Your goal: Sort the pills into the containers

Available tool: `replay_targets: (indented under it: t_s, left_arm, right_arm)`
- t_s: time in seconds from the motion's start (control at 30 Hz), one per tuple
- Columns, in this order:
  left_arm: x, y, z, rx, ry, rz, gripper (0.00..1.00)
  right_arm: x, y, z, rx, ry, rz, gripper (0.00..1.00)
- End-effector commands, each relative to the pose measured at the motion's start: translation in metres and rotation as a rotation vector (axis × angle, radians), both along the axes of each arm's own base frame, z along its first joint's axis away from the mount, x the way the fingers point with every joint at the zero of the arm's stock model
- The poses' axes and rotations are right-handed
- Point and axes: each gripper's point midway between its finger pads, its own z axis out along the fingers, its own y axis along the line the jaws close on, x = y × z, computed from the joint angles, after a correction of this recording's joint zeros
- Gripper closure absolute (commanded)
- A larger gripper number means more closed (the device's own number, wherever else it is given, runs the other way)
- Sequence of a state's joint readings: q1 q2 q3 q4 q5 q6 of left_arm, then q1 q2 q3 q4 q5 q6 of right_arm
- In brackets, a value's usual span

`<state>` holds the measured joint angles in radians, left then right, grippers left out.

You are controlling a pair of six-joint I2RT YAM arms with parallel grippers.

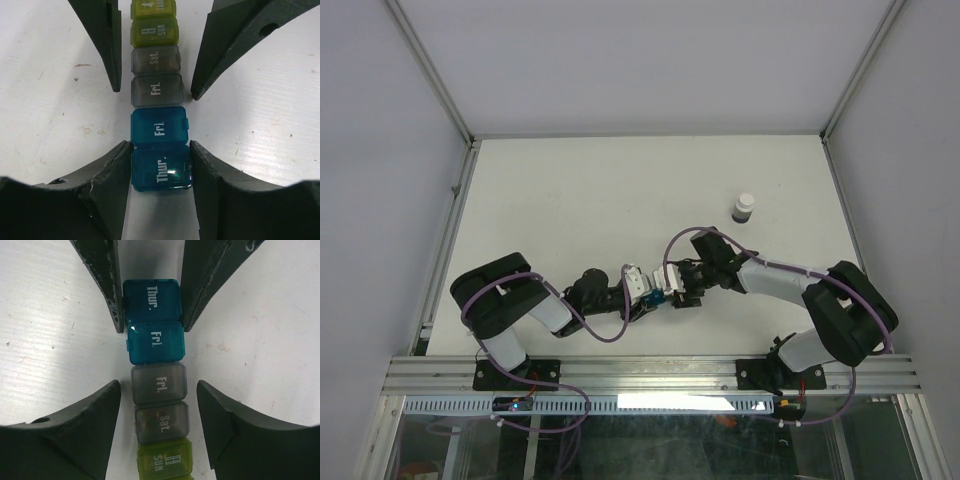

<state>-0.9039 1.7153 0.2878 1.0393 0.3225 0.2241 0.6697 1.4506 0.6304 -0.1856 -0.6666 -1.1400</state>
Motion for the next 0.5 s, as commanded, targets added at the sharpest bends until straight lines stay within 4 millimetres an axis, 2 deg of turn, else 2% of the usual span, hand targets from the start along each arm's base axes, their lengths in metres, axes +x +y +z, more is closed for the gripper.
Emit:
replay_targets:
  t_s: [0.0, 0.23, 0.47]
  left_arm:
    - [-0.001, -0.013, 0.016, -0.059, -0.032, -0.046, 0.53]
    - [-0.002, -0.014, 0.015, -0.054, -0.031, -0.059, 0.61]
    - [-0.004, -0.014, 0.015, -0.051, -0.028, -0.078, 0.76]
  right_arm:
    - [0.013, 0.011, 0.013, 0.026, -0.032, -0.018, 0.37]
    - [0.01, 0.013, 0.016, 0.029, -0.003, -0.012, 0.47]
    - [0.003, 0.016, 0.021, 0.031, 0.05, 0.005, 0.58]
